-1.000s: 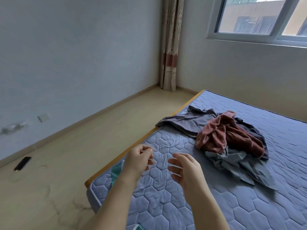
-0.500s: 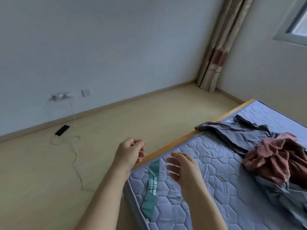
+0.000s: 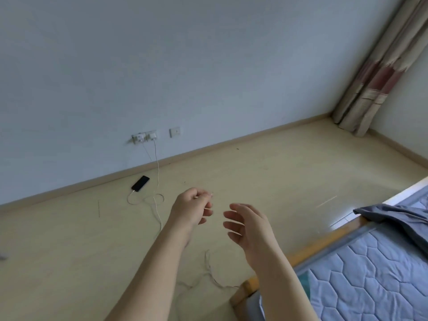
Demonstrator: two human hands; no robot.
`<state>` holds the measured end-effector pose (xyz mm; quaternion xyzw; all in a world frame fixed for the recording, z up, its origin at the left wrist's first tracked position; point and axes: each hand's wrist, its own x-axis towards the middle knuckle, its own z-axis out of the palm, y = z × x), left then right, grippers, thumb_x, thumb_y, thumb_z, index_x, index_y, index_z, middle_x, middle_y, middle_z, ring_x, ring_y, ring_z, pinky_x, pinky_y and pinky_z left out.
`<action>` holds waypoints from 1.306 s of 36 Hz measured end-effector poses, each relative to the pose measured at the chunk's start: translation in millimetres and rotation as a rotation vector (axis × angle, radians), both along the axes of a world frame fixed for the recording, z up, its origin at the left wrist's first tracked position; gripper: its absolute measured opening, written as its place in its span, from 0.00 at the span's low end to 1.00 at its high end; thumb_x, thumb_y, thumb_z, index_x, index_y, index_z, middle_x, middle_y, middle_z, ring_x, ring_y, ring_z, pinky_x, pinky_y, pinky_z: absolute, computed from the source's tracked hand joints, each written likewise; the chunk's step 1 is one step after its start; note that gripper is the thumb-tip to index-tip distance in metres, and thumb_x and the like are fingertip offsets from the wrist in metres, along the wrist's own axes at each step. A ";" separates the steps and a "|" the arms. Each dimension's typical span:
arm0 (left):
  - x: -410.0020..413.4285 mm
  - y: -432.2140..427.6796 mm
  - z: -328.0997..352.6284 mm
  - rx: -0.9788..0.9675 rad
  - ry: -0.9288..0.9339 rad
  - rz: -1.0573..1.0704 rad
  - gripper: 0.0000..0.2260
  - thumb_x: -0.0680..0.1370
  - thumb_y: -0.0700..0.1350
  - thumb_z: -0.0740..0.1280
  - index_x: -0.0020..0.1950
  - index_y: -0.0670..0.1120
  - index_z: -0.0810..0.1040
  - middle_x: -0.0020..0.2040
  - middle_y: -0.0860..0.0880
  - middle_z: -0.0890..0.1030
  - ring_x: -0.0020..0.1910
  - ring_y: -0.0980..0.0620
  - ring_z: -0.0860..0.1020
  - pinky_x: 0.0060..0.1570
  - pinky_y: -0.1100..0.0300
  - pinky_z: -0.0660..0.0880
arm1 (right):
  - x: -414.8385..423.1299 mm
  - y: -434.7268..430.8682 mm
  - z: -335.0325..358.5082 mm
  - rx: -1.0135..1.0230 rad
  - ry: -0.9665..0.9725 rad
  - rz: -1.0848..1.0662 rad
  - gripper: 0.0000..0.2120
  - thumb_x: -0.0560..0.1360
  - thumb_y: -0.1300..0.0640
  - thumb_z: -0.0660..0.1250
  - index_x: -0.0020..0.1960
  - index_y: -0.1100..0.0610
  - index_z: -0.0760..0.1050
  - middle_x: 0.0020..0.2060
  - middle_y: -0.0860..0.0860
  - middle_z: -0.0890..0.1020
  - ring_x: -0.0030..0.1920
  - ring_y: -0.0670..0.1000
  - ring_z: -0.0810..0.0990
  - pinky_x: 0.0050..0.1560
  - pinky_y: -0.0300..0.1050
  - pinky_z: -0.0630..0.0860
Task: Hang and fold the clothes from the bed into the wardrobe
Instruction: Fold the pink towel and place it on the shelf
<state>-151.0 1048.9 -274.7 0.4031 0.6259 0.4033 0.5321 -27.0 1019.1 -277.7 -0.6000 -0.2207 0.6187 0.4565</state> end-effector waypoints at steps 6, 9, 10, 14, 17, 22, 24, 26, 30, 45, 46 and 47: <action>-9.3 49.0 -5.0 -0.043 -0.009 -0.012 0.07 0.78 0.43 0.63 0.42 0.47 0.78 0.36 0.50 0.78 0.33 0.54 0.78 0.34 0.62 0.73 | -9.9 54.2 -1.9 0.000 0.015 -0.022 0.05 0.77 0.59 0.63 0.44 0.55 0.77 0.36 0.51 0.81 0.34 0.50 0.77 0.33 0.41 0.71; -6.8 80.3 -5.2 -0.055 -0.013 -0.029 0.06 0.78 0.43 0.63 0.44 0.46 0.78 0.37 0.49 0.79 0.34 0.54 0.79 0.35 0.62 0.74 | -6.9 84.7 -5.6 -0.011 0.028 -0.036 0.05 0.77 0.59 0.63 0.44 0.55 0.76 0.36 0.51 0.81 0.34 0.50 0.78 0.33 0.41 0.71; -5.0 92.7 -5.6 -0.053 -0.012 -0.034 0.06 0.78 0.43 0.63 0.44 0.46 0.78 0.38 0.49 0.79 0.34 0.54 0.79 0.36 0.62 0.74 | -4.8 97.1 -6.9 -0.012 0.032 -0.040 0.05 0.77 0.60 0.63 0.44 0.55 0.76 0.36 0.51 0.81 0.34 0.50 0.78 0.33 0.41 0.71; 11.2 154.5 -6.5 -0.030 -0.005 -0.049 0.06 0.78 0.43 0.63 0.43 0.47 0.78 0.38 0.49 0.79 0.35 0.53 0.80 0.36 0.62 0.75 | 12.4 159.8 -10.3 0.017 0.056 -0.055 0.05 0.77 0.60 0.63 0.45 0.55 0.76 0.36 0.51 0.81 0.34 0.50 0.78 0.33 0.41 0.71; 35.6 212.9 -3.6 -0.001 0.008 -0.091 0.07 0.78 0.43 0.62 0.43 0.47 0.78 0.38 0.49 0.79 0.35 0.54 0.80 0.36 0.62 0.75 | 35.0 215.5 -7.9 0.050 0.064 -0.077 0.04 0.76 0.59 0.63 0.45 0.54 0.76 0.36 0.51 0.81 0.34 0.49 0.78 0.34 0.41 0.71; 98.8 318.6 17.2 0.043 0.027 -0.213 0.07 0.79 0.45 0.62 0.44 0.47 0.78 0.39 0.50 0.80 0.36 0.55 0.80 0.38 0.62 0.75 | 99.2 313.2 10.8 0.114 0.037 -0.188 0.04 0.76 0.59 0.63 0.44 0.54 0.76 0.37 0.51 0.81 0.35 0.50 0.79 0.35 0.41 0.72; 126.2 357.1 28.9 0.071 0.008 -0.243 0.07 0.79 0.45 0.62 0.44 0.47 0.78 0.40 0.49 0.80 0.37 0.54 0.80 0.38 0.62 0.76 | 126.1 349.4 22.2 0.156 0.026 -0.232 0.04 0.77 0.59 0.63 0.45 0.55 0.76 0.37 0.51 0.81 0.35 0.50 0.78 0.35 0.41 0.72; 153.3 388.9 37.7 0.098 -0.005 -0.290 0.07 0.79 0.45 0.62 0.45 0.47 0.78 0.40 0.49 0.80 0.38 0.53 0.80 0.38 0.62 0.76 | 150.6 378.6 29.8 0.182 0.013 -0.276 0.04 0.77 0.59 0.63 0.45 0.55 0.76 0.37 0.51 0.81 0.35 0.50 0.79 0.35 0.41 0.71; 203.6 435.0 40.7 0.095 -0.011 -0.393 0.07 0.79 0.44 0.61 0.44 0.47 0.78 0.38 0.50 0.79 0.35 0.56 0.79 0.38 0.62 0.76 | 195.3 411.2 29.7 0.172 -0.008 -0.348 0.03 0.77 0.58 0.63 0.46 0.55 0.76 0.38 0.51 0.82 0.35 0.50 0.79 0.35 0.41 0.71; 468.0 585.7 0.3 -0.001 -0.007 -0.943 0.07 0.79 0.42 0.61 0.42 0.47 0.76 0.35 0.51 0.77 0.32 0.55 0.77 0.34 0.63 0.72 | 413.1 495.4 -11.2 0.037 -0.018 -0.912 0.04 0.77 0.61 0.61 0.45 0.57 0.74 0.37 0.53 0.79 0.35 0.51 0.76 0.35 0.42 0.70; 485.9 595.1 -0.2 -0.001 0.001 -0.978 0.07 0.78 0.42 0.61 0.42 0.47 0.76 0.35 0.51 0.77 0.31 0.55 0.76 0.33 0.63 0.71 | 427.9 503.2 -10.7 0.026 -0.016 -0.939 0.04 0.77 0.61 0.61 0.45 0.57 0.74 0.38 0.53 0.79 0.35 0.51 0.76 0.35 0.42 0.70; 502.7 603.2 -0.7 -0.001 0.007 -1.007 0.07 0.78 0.42 0.61 0.42 0.46 0.76 0.35 0.51 0.76 0.30 0.56 0.76 0.33 0.64 0.71 | 442.2 510.3 -10.0 0.019 -0.014 -0.963 0.04 0.77 0.61 0.61 0.45 0.58 0.74 0.38 0.53 0.80 0.35 0.51 0.76 0.35 0.42 0.70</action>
